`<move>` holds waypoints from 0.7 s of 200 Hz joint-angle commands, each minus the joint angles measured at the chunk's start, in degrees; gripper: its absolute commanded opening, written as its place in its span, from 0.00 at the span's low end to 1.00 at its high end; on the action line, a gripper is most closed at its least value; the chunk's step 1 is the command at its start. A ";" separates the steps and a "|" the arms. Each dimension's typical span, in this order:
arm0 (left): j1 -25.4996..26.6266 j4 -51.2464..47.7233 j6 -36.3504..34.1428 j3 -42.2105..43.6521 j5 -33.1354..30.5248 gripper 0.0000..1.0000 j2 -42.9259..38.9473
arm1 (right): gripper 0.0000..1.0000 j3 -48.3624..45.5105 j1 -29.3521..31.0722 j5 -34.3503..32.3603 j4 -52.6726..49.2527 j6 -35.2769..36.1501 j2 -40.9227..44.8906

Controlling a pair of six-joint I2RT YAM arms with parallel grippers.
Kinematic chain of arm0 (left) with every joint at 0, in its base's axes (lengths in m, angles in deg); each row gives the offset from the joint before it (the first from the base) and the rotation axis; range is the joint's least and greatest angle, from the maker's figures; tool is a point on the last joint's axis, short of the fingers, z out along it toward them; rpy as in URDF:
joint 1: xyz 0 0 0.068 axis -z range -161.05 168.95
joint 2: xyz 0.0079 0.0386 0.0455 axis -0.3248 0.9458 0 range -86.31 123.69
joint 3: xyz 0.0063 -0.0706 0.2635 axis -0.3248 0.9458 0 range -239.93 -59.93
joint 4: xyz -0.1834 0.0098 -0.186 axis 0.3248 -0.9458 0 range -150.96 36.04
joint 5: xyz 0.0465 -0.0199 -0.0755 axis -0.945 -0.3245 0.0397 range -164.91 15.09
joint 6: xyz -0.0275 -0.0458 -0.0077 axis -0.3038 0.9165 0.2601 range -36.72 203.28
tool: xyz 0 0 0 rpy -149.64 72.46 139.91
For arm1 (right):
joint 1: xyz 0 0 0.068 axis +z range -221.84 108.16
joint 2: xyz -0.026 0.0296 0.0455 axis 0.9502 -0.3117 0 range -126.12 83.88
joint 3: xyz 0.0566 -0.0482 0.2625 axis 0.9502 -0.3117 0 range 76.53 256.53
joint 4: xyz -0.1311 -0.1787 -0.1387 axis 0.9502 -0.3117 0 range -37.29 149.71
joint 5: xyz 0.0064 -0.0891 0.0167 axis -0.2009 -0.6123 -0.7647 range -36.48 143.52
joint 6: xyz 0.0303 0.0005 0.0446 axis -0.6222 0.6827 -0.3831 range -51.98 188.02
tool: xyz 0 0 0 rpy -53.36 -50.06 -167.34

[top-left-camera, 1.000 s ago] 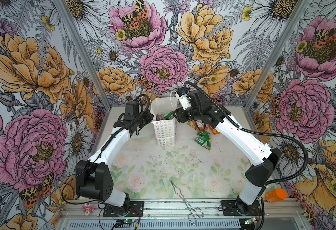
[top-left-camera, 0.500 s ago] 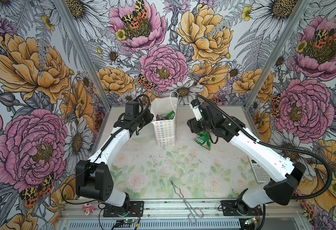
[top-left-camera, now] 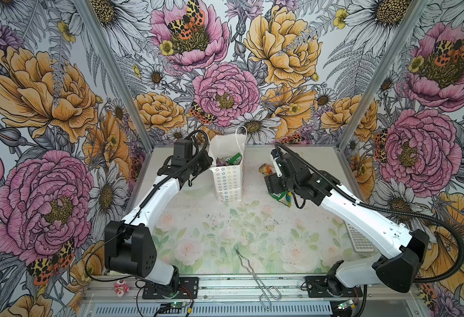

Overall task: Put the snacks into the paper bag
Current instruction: 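Move the right gripper back over the green packet on the table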

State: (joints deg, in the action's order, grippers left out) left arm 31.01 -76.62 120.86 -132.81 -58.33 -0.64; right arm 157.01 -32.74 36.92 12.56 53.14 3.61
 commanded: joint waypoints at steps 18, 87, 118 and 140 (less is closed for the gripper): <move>0.56 -0.39 0.04 -2.09 -0.47 0.00 0.08 | 0.99 -0.52 -0.37 -6.40 0.49 -1.12 0.13; 0.58 -0.33 -0.14 -1.91 -0.40 0.00 0.28 | 1.00 -1.60 -2.62 -13.76 0.51 -2.54 -1.11; 0.61 -0.37 -0.22 -1.98 -0.41 0.00 0.16 | 1.00 -3.13 -6.40 -11.78 0.49 -7.18 -1.20; 0.60 -0.33 -0.19 -1.91 -0.39 0.00 0.10 | 1.00 -4.45 -10.16 -7.54 0.51 -11.08 -1.38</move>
State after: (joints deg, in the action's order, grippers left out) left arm 31.09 -76.90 120.86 -133.01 -58.36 -0.62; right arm 153.80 -39.61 26.60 12.67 47.79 2.63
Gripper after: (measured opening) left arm 0.050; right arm 0.996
